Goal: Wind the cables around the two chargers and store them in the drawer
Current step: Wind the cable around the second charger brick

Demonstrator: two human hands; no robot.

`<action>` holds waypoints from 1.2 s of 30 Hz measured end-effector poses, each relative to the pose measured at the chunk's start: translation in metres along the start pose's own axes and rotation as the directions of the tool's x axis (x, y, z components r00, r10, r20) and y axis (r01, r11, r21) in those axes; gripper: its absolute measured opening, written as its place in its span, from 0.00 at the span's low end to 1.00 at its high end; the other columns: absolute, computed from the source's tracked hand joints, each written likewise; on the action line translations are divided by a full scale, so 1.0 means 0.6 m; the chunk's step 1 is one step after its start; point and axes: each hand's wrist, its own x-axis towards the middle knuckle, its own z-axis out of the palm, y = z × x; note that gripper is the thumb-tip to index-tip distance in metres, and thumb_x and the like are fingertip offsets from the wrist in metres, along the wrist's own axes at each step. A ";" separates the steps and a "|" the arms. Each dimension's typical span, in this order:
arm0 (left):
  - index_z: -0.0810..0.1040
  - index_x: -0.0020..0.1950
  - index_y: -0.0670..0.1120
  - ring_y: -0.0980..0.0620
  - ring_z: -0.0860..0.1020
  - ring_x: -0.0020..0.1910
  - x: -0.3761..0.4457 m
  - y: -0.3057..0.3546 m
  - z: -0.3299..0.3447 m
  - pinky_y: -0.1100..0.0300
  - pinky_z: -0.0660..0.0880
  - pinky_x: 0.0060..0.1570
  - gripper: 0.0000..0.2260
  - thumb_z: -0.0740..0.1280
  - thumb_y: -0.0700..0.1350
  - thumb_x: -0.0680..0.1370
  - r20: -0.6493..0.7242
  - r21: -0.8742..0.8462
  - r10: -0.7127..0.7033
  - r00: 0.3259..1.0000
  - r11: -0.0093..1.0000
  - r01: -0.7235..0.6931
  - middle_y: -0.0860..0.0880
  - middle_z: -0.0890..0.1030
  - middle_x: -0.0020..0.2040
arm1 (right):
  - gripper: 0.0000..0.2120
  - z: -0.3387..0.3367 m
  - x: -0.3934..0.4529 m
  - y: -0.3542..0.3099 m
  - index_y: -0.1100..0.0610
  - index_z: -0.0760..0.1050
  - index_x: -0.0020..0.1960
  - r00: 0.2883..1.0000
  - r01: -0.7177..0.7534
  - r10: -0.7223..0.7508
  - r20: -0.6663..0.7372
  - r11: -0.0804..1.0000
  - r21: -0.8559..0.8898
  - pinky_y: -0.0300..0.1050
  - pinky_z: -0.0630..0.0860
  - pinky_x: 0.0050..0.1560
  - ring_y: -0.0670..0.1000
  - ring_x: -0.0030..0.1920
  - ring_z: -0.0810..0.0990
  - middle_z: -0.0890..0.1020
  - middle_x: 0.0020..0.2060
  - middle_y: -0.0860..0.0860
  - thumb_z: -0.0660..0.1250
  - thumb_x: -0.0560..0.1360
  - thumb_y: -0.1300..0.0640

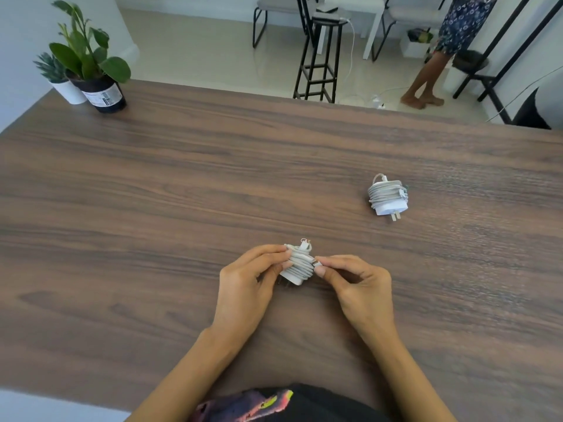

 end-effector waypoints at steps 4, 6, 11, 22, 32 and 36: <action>0.85 0.47 0.42 0.57 0.81 0.51 -0.004 -0.006 -0.001 0.64 0.76 0.55 0.05 0.71 0.36 0.73 0.035 0.016 0.068 0.997 0.998 -0.068 0.50 0.84 0.51 | 0.11 -0.002 -0.002 -0.002 0.48 0.83 0.39 1.000 -0.002 0.002 -0.024 1.000 0.001 0.35 0.77 0.46 0.44 0.40 0.83 0.85 0.37 0.45 0.77 0.65 0.63; 0.85 0.47 0.42 0.56 0.82 0.51 -0.004 -0.007 0.001 0.62 0.77 0.54 0.05 0.70 0.37 0.73 0.043 0.013 0.080 0.996 0.997 -0.080 0.49 0.84 0.52 | 0.11 -0.004 0.000 -0.002 0.48 0.83 0.38 1.000 -0.014 0.014 -0.024 1.000 0.007 0.37 0.78 0.46 0.45 0.40 0.83 0.85 0.36 0.45 0.77 0.65 0.63; 0.85 0.47 0.44 0.56 0.81 0.53 0.008 -0.009 0.008 0.62 0.77 0.55 0.05 0.70 0.38 0.74 0.071 0.070 0.161 0.984 0.984 -0.166 0.50 0.84 0.52 | 0.09 -0.003 0.006 -0.004 0.50 0.83 0.38 0.998 -0.016 0.018 -0.068 1.000 0.019 0.37 0.78 0.46 0.45 0.39 0.84 0.86 0.36 0.45 0.77 0.66 0.64; 0.85 0.45 0.43 0.53 0.83 0.49 0.073 -0.012 0.049 0.61 0.79 0.46 0.07 0.67 0.38 0.76 0.090 0.238 0.390 0.916 0.885 -0.400 0.50 0.85 0.47 | 0.12 -0.002 0.056 -0.001 0.47 0.82 0.39 0.981 0.003 0.010 -0.192 0.998 0.071 0.31 0.76 0.44 0.42 0.39 0.83 0.85 0.36 0.42 0.76 0.67 0.64; 0.83 0.42 0.41 0.51 0.81 0.35 0.105 -0.010 0.067 0.58 0.76 0.27 0.08 0.64 0.36 0.76 0.075 0.250 0.360 0.930 0.896 -0.367 0.48 0.82 0.38 | 0.08 -0.007 0.079 -0.003 0.52 0.83 0.41 0.981 -0.056 0.089 -0.172 0.981 0.186 0.41 0.80 0.46 0.46 0.39 0.84 0.86 0.37 0.49 0.75 0.68 0.65; 0.82 0.43 0.42 0.51 0.81 0.36 0.087 0.005 0.067 0.55 0.75 0.25 0.08 0.64 0.40 0.77 0.079 0.225 0.216 0.973 0.947 -0.228 0.49 0.81 0.39 | 0.07 -0.015 0.075 -0.008 0.52 0.84 0.41 0.986 -0.012 0.033 -0.163 0.992 0.127 0.40 0.80 0.45 0.44 0.39 0.83 0.85 0.38 0.47 0.75 0.68 0.63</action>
